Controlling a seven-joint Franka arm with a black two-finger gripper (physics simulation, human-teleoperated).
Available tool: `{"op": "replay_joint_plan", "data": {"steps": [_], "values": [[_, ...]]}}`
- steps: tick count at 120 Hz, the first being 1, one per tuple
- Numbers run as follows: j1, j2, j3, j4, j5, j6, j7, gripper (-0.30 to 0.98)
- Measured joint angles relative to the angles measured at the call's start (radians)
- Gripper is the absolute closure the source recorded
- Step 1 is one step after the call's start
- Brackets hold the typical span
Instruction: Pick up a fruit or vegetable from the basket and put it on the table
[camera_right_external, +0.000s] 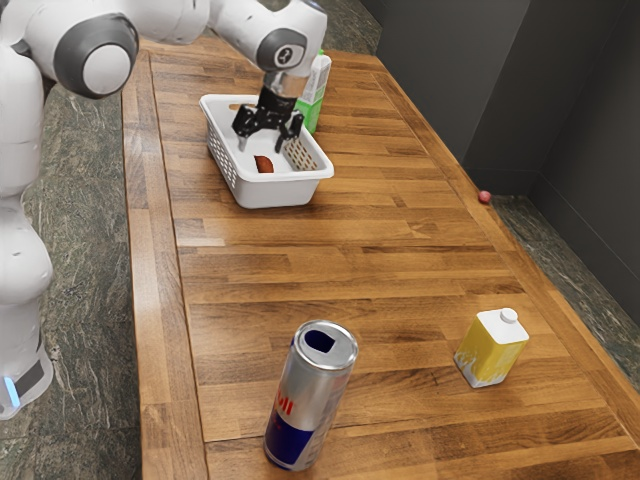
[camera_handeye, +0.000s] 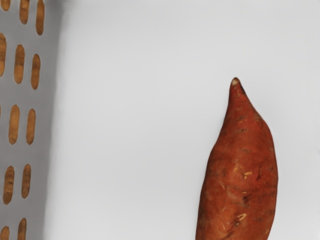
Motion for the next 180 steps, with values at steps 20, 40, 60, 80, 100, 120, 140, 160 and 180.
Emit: {"op": "replay_joint_plan", "data": {"steps": [20, 40, 60, 80, 100, 120, 140, 160, 180], "values": [[0.0, 0.025, -0.002, 0.021, -0.002, 0.0, 0.007, 0.0], [0.001, 0.051, -0.002, 0.024, -0.004, 0.0, 0.012, 0.0], [0.003, 0.071, -0.002, 0.029, -0.005, 0.0, 0.016, 0.0], [0.006, 0.08, -0.003, 0.03, -0.006, 0.0, 0.019, 0.0], [0.006, 0.085, -0.003, 0.031, -0.006, 0.001, 0.022, 0.0], [0.007, 0.11, -0.003, 0.054, -0.006, 0.001, 0.026, 0.0], [0.008, 0.117, -0.003, 0.057, -0.007, 0.001, 0.029, 0.0], [0.013, 0.118, -0.004, 0.056, -0.009, 0.001, 0.031, 0.0], [0.015, 0.129, -0.004, 0.056, -0.012, 0.001, 0.034, 0.0]]}}
